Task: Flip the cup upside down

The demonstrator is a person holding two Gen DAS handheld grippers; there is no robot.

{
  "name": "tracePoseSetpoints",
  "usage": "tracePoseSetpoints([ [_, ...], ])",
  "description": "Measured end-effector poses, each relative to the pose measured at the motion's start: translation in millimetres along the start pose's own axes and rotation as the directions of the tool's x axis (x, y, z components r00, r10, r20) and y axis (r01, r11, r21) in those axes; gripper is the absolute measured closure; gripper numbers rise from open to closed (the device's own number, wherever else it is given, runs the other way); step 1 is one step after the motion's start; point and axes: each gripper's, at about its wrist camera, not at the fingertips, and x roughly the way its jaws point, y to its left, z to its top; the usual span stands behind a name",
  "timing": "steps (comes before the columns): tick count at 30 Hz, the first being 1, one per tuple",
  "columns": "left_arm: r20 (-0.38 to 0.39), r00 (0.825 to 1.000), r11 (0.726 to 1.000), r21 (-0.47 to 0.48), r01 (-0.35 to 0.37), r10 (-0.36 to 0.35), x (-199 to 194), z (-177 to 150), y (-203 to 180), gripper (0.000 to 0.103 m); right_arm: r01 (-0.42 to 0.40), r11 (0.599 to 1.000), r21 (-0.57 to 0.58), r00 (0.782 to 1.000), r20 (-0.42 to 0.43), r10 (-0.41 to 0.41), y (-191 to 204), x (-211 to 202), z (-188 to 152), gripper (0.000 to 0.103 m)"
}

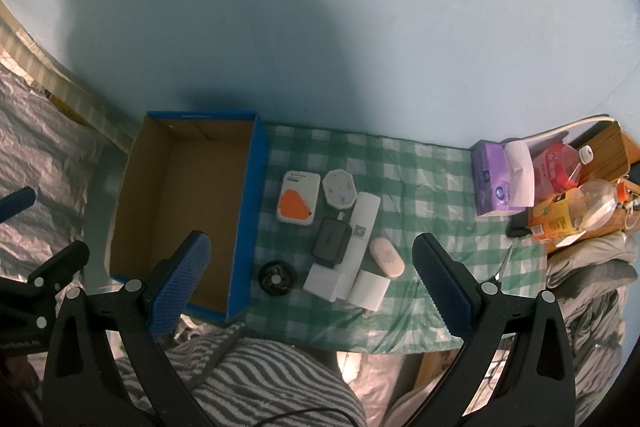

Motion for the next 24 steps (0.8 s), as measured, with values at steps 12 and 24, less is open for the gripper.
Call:
tracePoseSetpoints([
  [12,0.030,1.000,1.000,-0.012,0.008,-0.008,0,6,0,0.001,0.003,1.000,-0.003,1.000,-0.005,-0.003,1,1,1,0.002],
  [24,0.013,1.000,0.999,-0.048,0.018,-0.017,5,1,12,0.001,0.002,1.000,-0.024,1.000,-0.011,-0.002,5,2,1,0.002],
])
